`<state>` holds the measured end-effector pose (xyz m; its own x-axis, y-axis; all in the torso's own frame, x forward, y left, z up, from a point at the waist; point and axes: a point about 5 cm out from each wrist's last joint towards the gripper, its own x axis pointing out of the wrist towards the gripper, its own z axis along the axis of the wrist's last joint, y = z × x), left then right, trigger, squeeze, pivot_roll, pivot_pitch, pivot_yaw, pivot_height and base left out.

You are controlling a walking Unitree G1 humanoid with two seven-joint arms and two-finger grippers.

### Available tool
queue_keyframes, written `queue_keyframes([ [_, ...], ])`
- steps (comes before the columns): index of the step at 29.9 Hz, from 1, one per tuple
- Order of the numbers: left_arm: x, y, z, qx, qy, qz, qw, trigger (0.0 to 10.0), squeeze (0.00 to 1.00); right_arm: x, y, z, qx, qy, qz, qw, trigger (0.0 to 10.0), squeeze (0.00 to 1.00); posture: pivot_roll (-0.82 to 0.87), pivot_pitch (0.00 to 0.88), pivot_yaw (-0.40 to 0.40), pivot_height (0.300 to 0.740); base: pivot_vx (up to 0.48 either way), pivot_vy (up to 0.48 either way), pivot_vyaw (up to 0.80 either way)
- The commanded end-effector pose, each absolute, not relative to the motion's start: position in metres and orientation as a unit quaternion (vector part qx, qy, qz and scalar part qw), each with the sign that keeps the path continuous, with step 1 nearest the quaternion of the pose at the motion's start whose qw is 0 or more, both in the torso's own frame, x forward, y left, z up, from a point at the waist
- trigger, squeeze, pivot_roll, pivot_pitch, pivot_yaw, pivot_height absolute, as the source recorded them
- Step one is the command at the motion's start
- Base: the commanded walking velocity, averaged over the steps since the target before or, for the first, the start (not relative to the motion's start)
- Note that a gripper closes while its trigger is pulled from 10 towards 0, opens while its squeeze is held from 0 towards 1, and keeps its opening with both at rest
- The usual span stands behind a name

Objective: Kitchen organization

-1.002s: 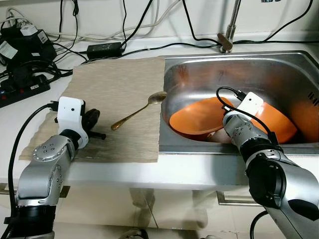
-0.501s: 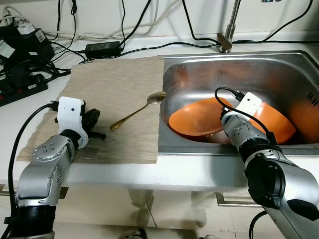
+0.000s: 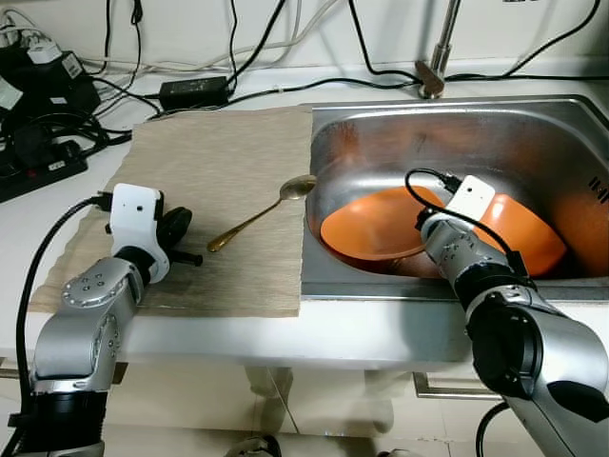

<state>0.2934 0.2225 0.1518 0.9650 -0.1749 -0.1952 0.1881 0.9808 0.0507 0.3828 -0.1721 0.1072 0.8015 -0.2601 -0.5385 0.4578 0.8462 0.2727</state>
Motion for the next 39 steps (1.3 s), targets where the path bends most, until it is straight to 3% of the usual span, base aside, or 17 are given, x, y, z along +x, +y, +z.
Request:
queue_keyframes([
  [1,0.295,0.224,0.154,0.037,0.095,-0.092,0.991,10.0,0.0,0.38,-0.162,0.099,0.198,0.264,-0.181,0.926,10.0,1.0,0.06,0.089,0.116,0.74,0.0,0.0,0.0],
  [15,0.296,0.224,0.154,0.036,0.096,-0.093,0.99,10.0,0.0,0.378,-0.159,0.096,0.208,0.272,-0.18,0.922,10.0,1.0,0.06,0.088,0.118,0.74,0.0,0.0,0.0],
  [18,0.297,0.224,0.154,0.036,0.096,-0.096,0.99,10.0,0.0,0.38,-0.16,0.099,0.168,0.266,-0.172,0.933,10.0,1.0,0.06,0.087,0.116,0.74,0.0,0.0,0.0],
  [19,0.297,0.224,0.154,0.036,0.097,-0.097,0.99,10.0,0.0,0.384,-0.16,0.107,0.125,0.248,-0.161,0.947,10.0,0.0,0.05,0.086,0.117,0.74,0.0,0.0,0.0],
  [35,0.3,0.22,0.155,0.031,0.098,-0.107,0.989,10.0,0.0,0.388,-0.156,0.118,-0.082,0.196,-0.147,0.966,10.0,0.0,0.05,0.085,0.119,0.74,0.0,0.0,0.0],
  [39,0.301,0.22,0.155,0.03,0.097,-0.107,0.989,10.0,0.0,0.388,-0.155,0.117,-0.088,0.194,-0.144,0.966,10.0,0.0,0.04,0.085,0.118,0.74,0.0,0.0,0.0],
])
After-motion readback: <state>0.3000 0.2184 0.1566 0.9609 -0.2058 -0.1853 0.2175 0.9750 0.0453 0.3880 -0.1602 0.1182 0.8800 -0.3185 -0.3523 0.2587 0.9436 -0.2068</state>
